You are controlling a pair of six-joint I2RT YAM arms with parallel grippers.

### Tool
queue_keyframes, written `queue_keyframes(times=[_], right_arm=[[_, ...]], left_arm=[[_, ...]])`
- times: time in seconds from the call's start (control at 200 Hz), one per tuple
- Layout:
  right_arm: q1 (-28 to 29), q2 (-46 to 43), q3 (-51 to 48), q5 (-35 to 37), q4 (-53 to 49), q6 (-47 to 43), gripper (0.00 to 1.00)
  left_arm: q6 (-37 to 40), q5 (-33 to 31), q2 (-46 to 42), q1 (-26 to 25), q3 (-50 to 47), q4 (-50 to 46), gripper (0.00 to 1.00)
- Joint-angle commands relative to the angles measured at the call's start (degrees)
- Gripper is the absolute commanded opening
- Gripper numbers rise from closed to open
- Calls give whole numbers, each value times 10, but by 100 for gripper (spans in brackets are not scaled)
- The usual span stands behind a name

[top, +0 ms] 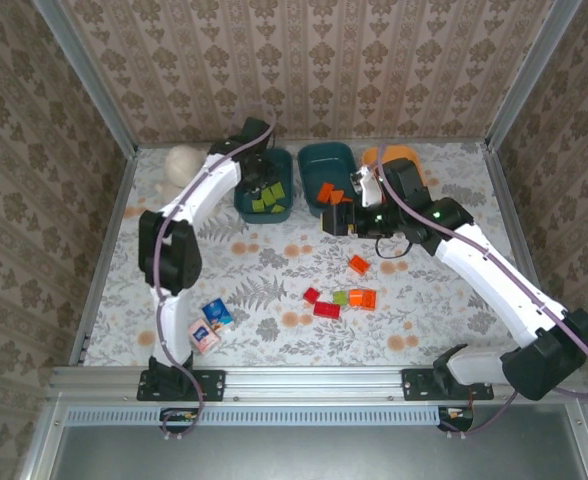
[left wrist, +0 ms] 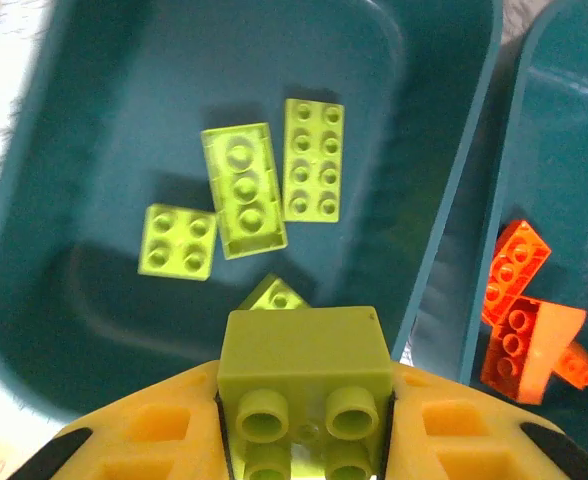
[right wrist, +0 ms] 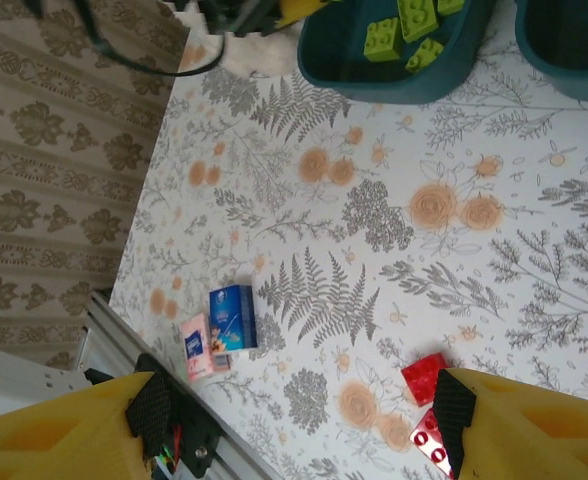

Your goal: Sort the legos into containers by color

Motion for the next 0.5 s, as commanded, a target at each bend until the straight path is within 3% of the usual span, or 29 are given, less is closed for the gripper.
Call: queue_keyframes(times=[0.0, 0.495], right_arm=[[-5, 8, 32, 14, 3, 9, 73], [-12, 16, 15, 18, 6, 20, 74]], left_arm=[[68, 33, 43, 10, 53, -52, 19], [55, 106, 124, 26, 60, -38, 19]])
